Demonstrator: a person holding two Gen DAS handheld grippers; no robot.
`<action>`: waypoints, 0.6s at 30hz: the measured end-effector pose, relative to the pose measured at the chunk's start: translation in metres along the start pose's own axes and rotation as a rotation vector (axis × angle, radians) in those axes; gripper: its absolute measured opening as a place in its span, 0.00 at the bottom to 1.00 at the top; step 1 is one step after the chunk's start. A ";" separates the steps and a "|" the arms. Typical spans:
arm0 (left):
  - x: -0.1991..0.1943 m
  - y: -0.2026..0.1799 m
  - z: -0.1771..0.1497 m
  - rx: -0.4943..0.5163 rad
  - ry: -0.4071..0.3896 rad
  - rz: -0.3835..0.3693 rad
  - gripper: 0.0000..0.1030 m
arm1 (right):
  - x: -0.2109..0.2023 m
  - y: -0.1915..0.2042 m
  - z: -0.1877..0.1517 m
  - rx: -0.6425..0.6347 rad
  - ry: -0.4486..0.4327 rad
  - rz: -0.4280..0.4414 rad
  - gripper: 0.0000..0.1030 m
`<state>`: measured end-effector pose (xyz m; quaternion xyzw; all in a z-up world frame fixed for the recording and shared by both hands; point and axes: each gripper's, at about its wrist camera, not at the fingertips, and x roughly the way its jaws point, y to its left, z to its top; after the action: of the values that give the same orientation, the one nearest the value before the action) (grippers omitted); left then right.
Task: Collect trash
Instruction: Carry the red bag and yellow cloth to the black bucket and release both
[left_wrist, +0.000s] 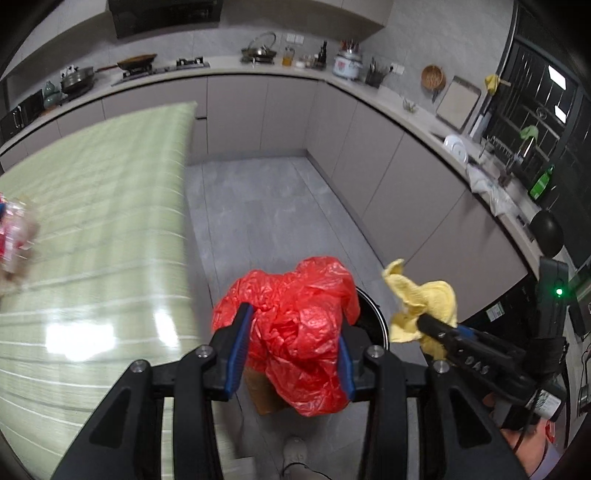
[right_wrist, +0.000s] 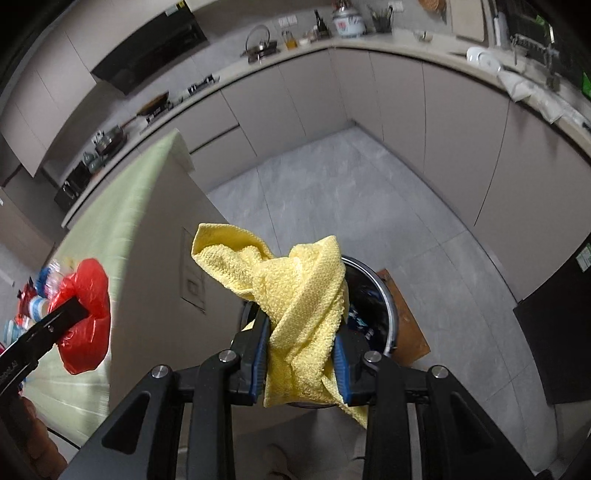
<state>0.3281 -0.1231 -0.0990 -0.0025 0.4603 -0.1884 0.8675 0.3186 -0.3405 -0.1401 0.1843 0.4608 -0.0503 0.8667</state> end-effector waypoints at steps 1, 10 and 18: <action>0.007 -0.003 -0.003 -0.002 0.012 0.004 0.41 | 0.009 -0.006 0.000 -0.004 0.020 0.004 0.32; 0.078 -0.017 -0.024 -0.042 0.148 0.058 0.43 | 0.078 -0.037 0.003 -0.053 0.154 0.021 0.40; 0.095 -0.019 -0.017 -0.107 0.233 0.081 0.55 | 0.083 -0.050 0.024 -0.027 0.127 0.032 0.59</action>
<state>0.3564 -0.1688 -0.1819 -0.0083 0.5671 -0.1272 0.8137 0.3719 -0.3888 -0.2096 0.1825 0.5127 -0.0185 0.8387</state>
